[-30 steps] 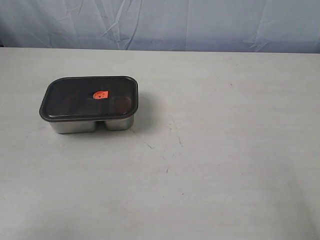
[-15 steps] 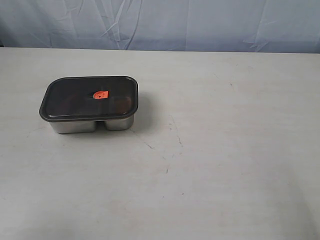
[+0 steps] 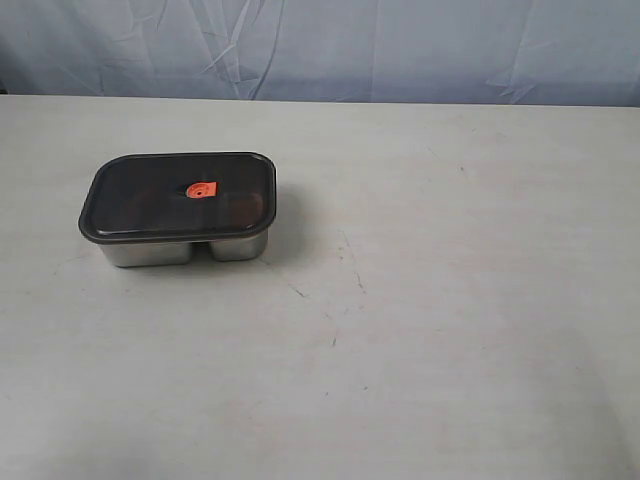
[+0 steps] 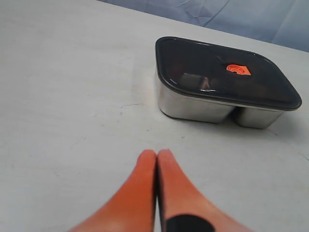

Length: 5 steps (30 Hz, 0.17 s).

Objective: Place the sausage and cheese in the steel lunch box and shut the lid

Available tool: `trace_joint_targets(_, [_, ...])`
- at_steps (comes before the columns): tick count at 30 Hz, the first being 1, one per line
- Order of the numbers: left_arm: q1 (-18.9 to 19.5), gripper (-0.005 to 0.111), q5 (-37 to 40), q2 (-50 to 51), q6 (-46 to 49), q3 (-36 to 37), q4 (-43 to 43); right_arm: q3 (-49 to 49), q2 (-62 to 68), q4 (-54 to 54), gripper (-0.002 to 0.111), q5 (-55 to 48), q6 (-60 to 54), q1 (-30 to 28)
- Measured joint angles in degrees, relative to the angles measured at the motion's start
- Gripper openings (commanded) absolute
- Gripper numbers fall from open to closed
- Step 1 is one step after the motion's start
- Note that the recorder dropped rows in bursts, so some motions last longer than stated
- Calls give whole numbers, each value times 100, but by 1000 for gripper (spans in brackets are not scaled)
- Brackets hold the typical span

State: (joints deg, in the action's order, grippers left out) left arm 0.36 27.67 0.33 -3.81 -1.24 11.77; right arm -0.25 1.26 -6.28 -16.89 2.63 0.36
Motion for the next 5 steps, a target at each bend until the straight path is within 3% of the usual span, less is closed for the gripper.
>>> trace_joint_targets(5, [0, 0, 0, 0, 0, 0, 0, 0, 0, 0, -1, 0, 0, 0])
